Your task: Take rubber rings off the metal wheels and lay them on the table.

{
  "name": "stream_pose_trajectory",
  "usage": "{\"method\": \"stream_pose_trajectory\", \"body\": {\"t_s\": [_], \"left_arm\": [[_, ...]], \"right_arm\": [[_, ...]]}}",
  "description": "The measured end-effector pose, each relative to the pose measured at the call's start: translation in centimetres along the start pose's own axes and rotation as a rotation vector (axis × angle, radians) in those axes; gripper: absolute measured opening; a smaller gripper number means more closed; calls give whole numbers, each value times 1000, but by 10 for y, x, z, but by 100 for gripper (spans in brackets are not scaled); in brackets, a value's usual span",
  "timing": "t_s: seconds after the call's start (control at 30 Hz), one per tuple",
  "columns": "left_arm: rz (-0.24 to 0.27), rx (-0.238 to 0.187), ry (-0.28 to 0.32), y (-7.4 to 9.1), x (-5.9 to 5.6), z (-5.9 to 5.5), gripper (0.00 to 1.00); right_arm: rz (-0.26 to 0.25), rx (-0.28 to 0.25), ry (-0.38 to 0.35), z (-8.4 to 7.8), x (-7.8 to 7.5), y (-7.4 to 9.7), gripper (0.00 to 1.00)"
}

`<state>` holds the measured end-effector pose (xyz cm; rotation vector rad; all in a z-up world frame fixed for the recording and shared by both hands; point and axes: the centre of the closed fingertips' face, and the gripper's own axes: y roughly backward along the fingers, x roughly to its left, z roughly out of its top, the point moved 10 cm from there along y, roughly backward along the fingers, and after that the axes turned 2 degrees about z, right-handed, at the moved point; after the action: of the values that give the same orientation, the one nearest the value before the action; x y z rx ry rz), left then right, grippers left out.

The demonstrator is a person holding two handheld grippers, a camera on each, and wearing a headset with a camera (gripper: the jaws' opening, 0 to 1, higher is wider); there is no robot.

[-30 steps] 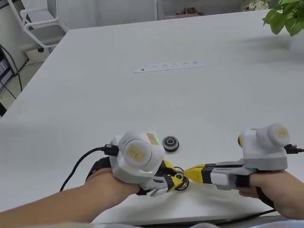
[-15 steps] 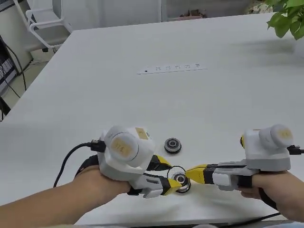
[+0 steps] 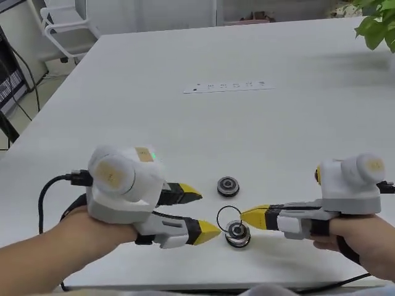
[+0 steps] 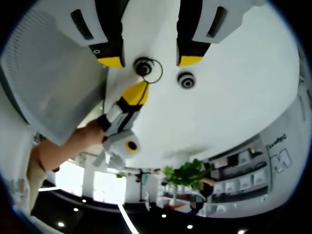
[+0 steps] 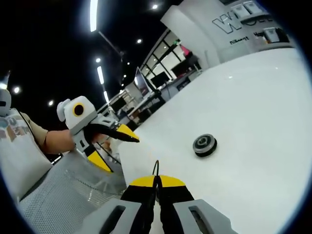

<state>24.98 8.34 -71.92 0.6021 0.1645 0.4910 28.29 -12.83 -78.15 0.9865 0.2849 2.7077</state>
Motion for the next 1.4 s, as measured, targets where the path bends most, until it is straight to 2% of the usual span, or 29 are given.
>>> {"method": "stream_pose_trajectory", "body": {"t_s": [0.3,0.53,0.67,1.07,1.3,1.4], "left_arm": [[50,-26,37,22,8,-4,50],[87,-36,56,35,14,-11,52],[99,-40,65,40,13,-12,53],[131,-39,87,52,18,-20,53],[140,-40,92,55,20,-21,54],[142,-41,93,55,21,-21,54]], "right_arm": [[9,8,29,14,0,-8,0],[25,55,64,23,0,-23,0],[32,77,79,27,1,-31,0],[40,163,103,26,-5,-50,0],[32,204,112,24,-11,-59,0],[17,239,136,22,-13,-62,0]]}}
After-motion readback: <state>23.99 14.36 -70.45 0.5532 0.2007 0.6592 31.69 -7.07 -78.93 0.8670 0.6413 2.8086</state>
